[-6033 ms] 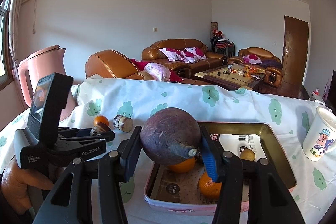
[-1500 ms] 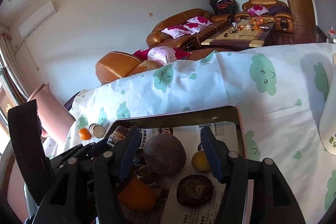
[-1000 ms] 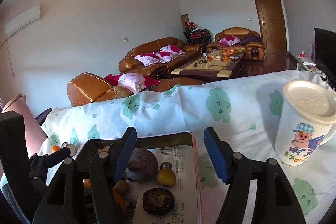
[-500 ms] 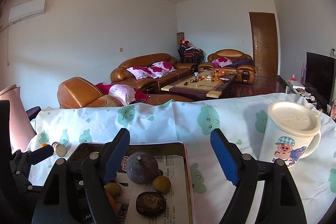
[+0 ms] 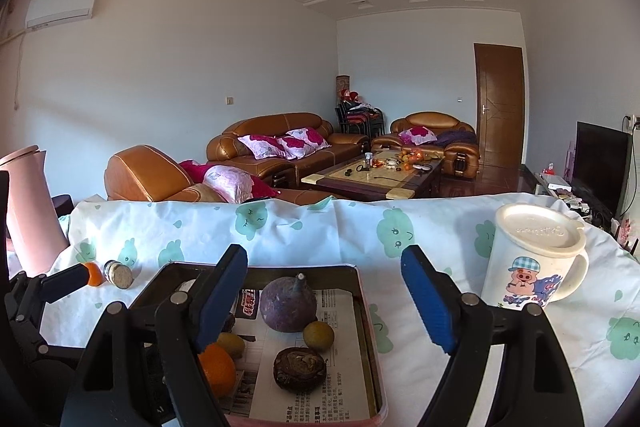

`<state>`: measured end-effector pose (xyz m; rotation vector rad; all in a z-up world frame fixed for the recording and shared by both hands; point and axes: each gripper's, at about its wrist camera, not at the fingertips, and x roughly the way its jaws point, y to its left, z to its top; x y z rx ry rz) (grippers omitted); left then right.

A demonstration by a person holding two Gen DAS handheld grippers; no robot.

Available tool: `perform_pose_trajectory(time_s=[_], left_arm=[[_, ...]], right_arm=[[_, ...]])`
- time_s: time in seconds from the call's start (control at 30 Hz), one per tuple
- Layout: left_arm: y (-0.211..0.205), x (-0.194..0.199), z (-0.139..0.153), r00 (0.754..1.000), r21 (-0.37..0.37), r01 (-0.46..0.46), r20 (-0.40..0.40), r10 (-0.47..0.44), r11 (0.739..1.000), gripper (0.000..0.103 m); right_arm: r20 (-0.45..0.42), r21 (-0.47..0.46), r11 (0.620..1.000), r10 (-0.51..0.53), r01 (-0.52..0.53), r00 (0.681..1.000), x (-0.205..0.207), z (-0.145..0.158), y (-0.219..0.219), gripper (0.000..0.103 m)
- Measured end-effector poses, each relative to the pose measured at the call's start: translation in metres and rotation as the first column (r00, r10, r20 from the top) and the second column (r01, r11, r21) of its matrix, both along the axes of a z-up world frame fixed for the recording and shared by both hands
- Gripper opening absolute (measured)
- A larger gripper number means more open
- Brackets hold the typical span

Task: Organize fruits
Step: 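Withdraw both open tools toward the last orange and cake slice, then grasp the second cake roll slice with the right tool while the left tool grasps the small orange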

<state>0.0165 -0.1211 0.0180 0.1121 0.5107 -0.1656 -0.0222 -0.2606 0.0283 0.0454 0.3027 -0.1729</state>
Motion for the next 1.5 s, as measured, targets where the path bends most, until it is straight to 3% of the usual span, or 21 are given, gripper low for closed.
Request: perform_pose_trajectory(time_s=[0.27,0.67,0.9,1.07,1.17,1.3,1.5], left_arm=[[0.028,-0.001,0.000,0.999,0.085,-0.021,0.031,0.018,0.996,0.103],[0.114,0.023,0.000,0.987,0.090,-0.160,0.038,0.157,0.983,0.103],[0.177,0.041,-0.005,0.961,0.073,-0.278,0.017,0.278,0.958,0.103],[0.219,0.056,-0.010,0.931,0.016,-0.362,-0.042,0.362,0.932,0.103],[0.237,0.062,-0.014,0.914,-0.006,-0.401,-0.070,0.400,0.916,0.103],[0.248,0.068,-0.018,0.893,0.018,-0.443,-0.084,0.443,0.896,0.103],[0.252,0.070,-0.022,0.886,0.003,-0.454,-0.100,0.452,0.891,0.103]], right_arm=[[-0.025,0.090,0.996,0.005,-0.003,1.000,-0.009,-0.001,0.011,0.081],[-0.040,0.113,0.990,0.084,-0.079,0.996,0.012,-0.003,0.086,0.081],[-0.064,0.109,0.985,0.145,-0.137,0.987,0.028,-0.007,0.130,0.081],[-0.086,0.093,0.981,0.177,-0.169,0.980,0.039,-0.010,0.156,0.081],[-0.126,0.071,0.977,0.208,-0.200,0.970,0.051,-0.012,0.172,0.080],[-0.203,0.063,0.972,0.233,-0.224,0.951,0.075,-0.018,0.189,0.080],[-0.323,0.099,0.970,0.243,-0.223,0.915,0.117,-0.031,0.206,0.080]])
